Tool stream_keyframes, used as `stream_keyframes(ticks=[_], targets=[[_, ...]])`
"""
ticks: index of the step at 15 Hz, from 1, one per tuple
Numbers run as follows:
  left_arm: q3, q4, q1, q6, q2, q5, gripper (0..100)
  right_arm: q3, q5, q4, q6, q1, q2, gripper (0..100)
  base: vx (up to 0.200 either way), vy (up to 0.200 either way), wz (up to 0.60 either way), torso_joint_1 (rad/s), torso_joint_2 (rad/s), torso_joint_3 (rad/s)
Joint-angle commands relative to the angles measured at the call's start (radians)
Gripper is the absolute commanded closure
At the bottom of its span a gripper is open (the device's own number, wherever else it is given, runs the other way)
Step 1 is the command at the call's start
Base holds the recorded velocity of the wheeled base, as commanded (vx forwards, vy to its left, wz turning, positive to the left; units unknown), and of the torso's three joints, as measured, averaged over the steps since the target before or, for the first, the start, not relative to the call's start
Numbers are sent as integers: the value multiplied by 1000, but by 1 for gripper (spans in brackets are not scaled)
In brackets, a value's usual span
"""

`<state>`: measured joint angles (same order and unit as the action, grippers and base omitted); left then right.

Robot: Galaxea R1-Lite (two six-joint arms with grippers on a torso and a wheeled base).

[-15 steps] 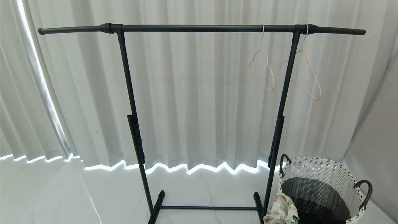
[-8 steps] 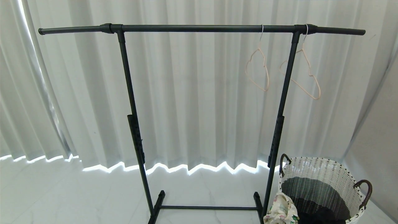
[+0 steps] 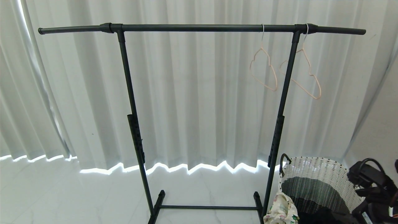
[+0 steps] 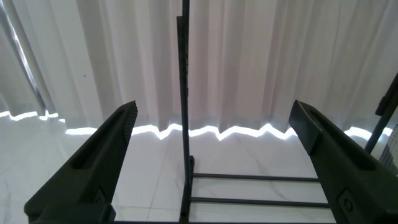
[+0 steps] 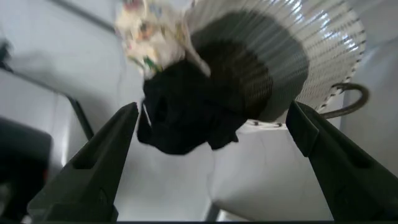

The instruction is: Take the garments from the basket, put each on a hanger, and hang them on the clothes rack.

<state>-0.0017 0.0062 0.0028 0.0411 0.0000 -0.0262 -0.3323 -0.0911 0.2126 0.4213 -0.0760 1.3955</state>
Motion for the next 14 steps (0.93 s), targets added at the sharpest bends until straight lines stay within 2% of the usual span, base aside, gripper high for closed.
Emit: stream_keyframes(ticks=[1, 5, 7, 11, 14], targets=[[0, 0, 0, 0, 2, 0, 0, 15, 40, 30, 48, -2, 247, 0, 0, 0, 0, 0, 0, 0], [0, 0, 0, -1, 0, 0, 0, 6, 48, 74, 105, 1, 376, 0, 0, 0, 0, 0, 0, 0], [0, 0, 0, -1, 2, 0, 0, 4, 80, 214, 108, -1, 484, 0, 0, 0, 0, 0, 0, 0], [0, 1, 0, -1, 0, 0, 0, 3, 129, 389, 109, -1, 605, 0, 0, 0, 0, 0, 0, 0], [0, 1, 0, -1, 2, 0, 0, 3, 140, 395, 109, -1, 629, 0, 0, 0, 0, 0, 0, 0]])
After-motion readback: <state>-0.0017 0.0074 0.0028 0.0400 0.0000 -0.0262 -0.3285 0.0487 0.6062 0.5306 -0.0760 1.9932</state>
